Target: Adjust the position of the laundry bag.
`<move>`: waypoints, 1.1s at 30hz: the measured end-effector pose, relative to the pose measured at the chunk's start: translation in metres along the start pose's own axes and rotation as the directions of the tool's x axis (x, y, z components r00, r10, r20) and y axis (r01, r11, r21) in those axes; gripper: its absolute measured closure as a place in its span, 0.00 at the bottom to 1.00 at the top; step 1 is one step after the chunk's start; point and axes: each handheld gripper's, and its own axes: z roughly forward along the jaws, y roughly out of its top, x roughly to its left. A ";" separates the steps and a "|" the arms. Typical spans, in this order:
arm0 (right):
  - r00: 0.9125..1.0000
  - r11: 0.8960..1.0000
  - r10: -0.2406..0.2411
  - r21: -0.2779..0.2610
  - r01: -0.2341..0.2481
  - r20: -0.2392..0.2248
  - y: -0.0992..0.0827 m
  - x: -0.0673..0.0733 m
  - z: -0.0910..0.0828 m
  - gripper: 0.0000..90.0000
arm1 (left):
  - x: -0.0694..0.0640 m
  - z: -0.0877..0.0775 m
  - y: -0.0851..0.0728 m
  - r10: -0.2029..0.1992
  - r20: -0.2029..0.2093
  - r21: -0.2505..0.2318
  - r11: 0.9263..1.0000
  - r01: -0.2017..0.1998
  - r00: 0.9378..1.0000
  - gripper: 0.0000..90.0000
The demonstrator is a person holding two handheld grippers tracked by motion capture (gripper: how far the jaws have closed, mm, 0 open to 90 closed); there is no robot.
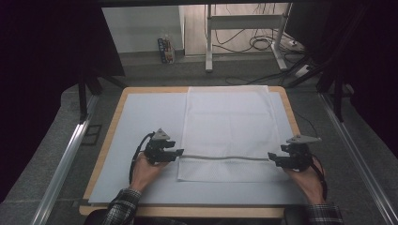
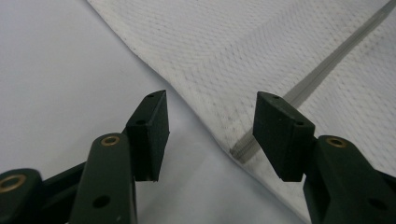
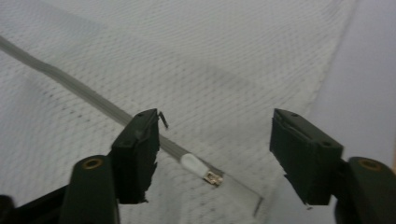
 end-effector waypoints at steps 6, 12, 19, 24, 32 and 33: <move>0.998 0.999 -0.016 0.031 0.014 0.066 -0.001 -0.014 0.002 0.60 | 0.000 0.009 0.004 0.011 -0.025 0.006 1.000 -0.011 1.000 0.59; 0.995 0.998 -0.002 0.060 -0.004 0.096 -0.002 -0.025 0.009 0.71 | -0.001 0.021 0.005 0.022 -0.062 0.023 1.000 -0.020 0.998 0.54; 0.996 0.997 0.017 0.076 -0.024 0.086 -0.003 -0.033 0.020 0.68 | -0.002 0.031 0.005 0.040 -0.092 0.054 0.998 -0.035 0.995 0.53; 0.997 0.994 0.021 0.108 -0.030 0.080 -0.004 -0.033 0.026 0.73 | -0.005 0.032 0.005 0.048 -0.083 0.050 0.998 -0.044 0.995 0.66; 0.999 0.991 0.021 0.130 -0.026 0.038 -0.002 -0.034 0.025 0.97 | -0.005 0.032 0.007 0.012 -0.067 0.052 0.999 -0.009 0.998 0.98; 0.999 0.991 0.017 0.132 -0.022 0.039 -0.002 -0.034 0.025 0.97 | -0.006 0.032 0.007 0.019 -0.072 0.055 0.998 -0.015 0.997 0.99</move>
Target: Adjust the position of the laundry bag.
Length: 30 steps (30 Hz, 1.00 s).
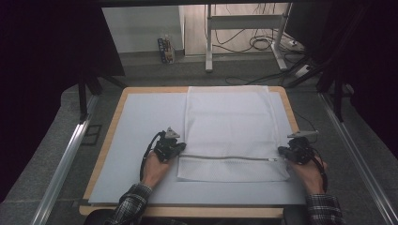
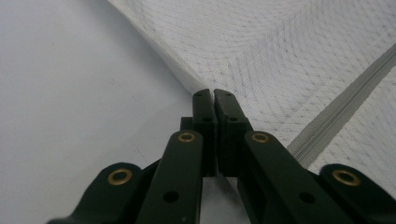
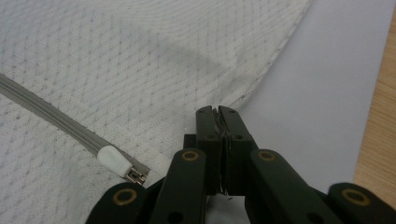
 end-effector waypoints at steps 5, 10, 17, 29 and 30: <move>1.000 1.000 -0.011 0.011 0.011 0.001 0.001 0.003 -0.001 0.98 | 0.002 -0.003 0.001 -0.002 0.013 0.019 1.000 0.002 1.000 1.00; 0.999 1.000 -0.024 -0.003 0.024 -0.022 0.002 0.008 -0.006 0.98 | 0.005 -0.011 0.000 0.005 0.015 0.031 1.000 -0.005 1.000 0.99; 0.998 0.999 -0.051 -0.002 0.051 -0.041 0.003 0.016 -0.008 0.98 | 0.004 -0.021 -0.005 0.007 0.012 0.053 0.999 -0.008 1.000 0.99; 0.988 0.992 -0.124 0.006 0.125 -0.094 0.007 0.043 -0.010 0.98 | 0.009 -0.049 -0.022 -0.015 -0.003 0.089 0.996 0.016 1.000 0.99; 0.988 0.992 -0.124 0.006 0.125 -0.094 0.007 0.043 -0.010 0.98 | 0.009 -0.049 -0.022 -0.015 -0.003 0.089 0.996 0.016 1.000 0.99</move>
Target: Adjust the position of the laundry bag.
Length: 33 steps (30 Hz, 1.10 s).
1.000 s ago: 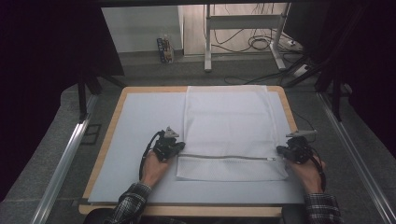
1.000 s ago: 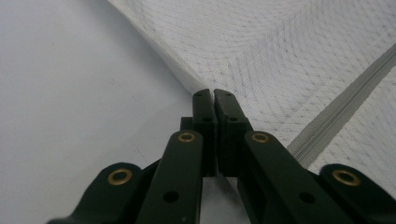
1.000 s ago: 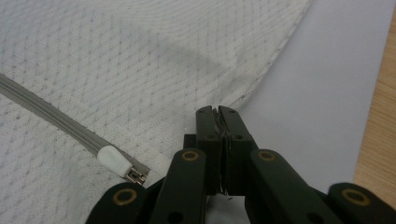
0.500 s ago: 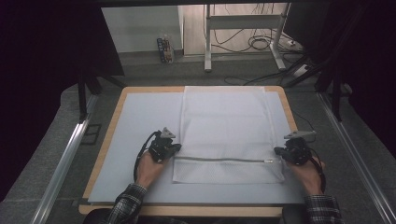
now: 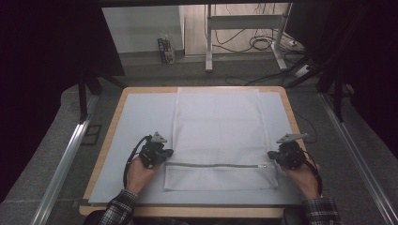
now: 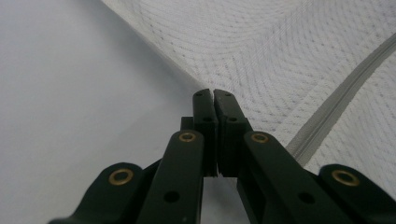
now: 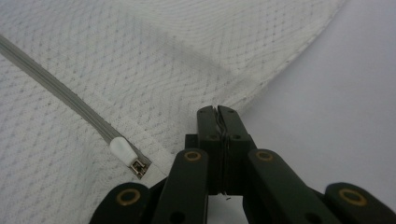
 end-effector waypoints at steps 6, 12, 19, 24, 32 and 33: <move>0.998 0.999 -0.043 0.002 0.043 -0.035 0.003 0.016 0.000 0.98 | 0.001 -0.012 -0.008 0.007 -0.031 0.008 1.000 -0.007 0.999 0.99; 0.996 0.998 -0.065 -0.001 0.065 -0.061 0.004 0.026 0.001 0.98 | 0.002 -0.021 -0.020 0.013 -0.039 0.028 1.000 -0.012 0.999 0.99; 0.991 0.996 -0.090 -0.003 0.090 -0.102 0.008 0.042 0.004 0.98 | 0.009 -0.036 -0.038 -0.012 -0.040 0.022 1.000 0.013 0.999 0.99; 0.988 0.994 -0.109 -0.004 0.110 -0.113 0.010 0.051 0.006 0.98 | 0.011 -0.040 -0.042 -0.022 -0.041 0.017 1.000 0.023 0.999 0.99; 0.990 0.995 -0.095 0.027 0.098 -0.105 0.004 0.050 0.006 0.98 | 0.008 -0.032 -0.042 0.000 -0.019 0.049 0.999 0.001 1.000 0.98; 0.990 0.995 -0.095 0.032 0.099 -0.106 0.003 0.049 0.007 0.98 | 0.007 -0.032 -0.042 0.002 -0.021 0.054 0.999 -0.001 1.000 0.98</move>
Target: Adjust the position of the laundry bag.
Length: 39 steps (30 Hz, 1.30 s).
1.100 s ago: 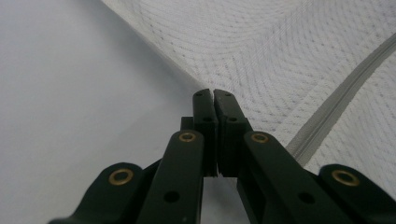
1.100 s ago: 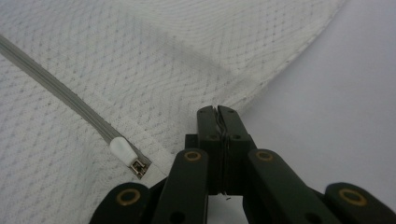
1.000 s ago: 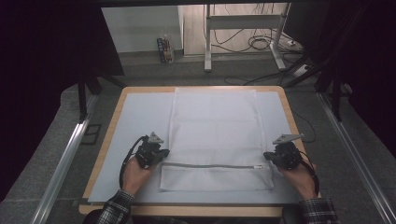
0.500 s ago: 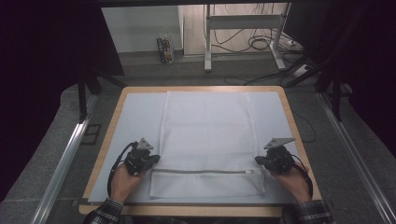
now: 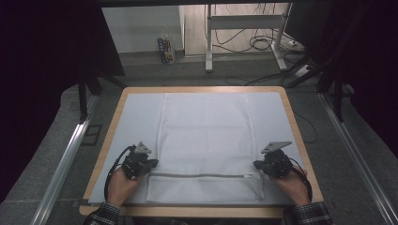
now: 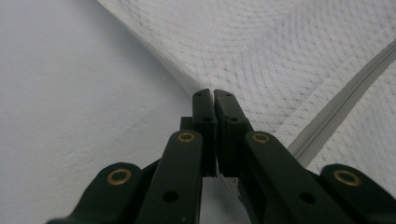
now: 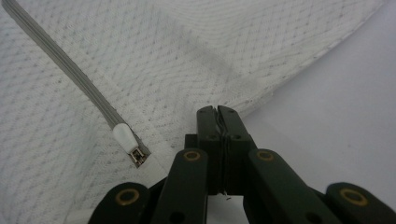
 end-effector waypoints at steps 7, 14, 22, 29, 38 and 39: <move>1.000 1.000 -0.020 -0.011 0.020 0.003 -0.002 0.000 0.000 0.91 | 0.001 -0.002 -0.001 -0.017 -0.004 -0.032 0.999 0.017 1.000 0.88; 0.998 0.998 -0.032 -0.045 0.034 0.046 -0.002 0.000 -0.005 0.69 | -0.002 -0.005 0.001 -0.008 -0.038 -0.098 0.995 0.004 0.999 0.51; 0.997 0.996 -0.036 -0.073 0.042 0.071 -0.006 0.001 -0.009 0.43 | -0.009 -0.013 -0.003 0.018 -0.037 -0.175 0.984 -0.024 0.999 0.25; 0.999 0.993 -0.022 -0.119 0.028 0.050 -0.008 0.005 -0.012 0.18 | -0.019 -0.017 -0.009 0.062 -0.052 -0.159 0.985 -0.069 0.997 0.05; 0.998 0.990 -0.049 -0.127 0.053 0.036 -0.015 0.015 -0.013 0.07 | -0.024 -0.020 -0.018 0.072 -0.036 -0.158 0.984 -0.077 0.997 0.02; 0.998 0.990 -0.049 -0.127 0.053 0.033 -0.015 0.016 -0.013 0.07 | -0.025 -0.020 -0.019 0.072 -0.038 -0.158 0.984 -0.078 0.997 0.02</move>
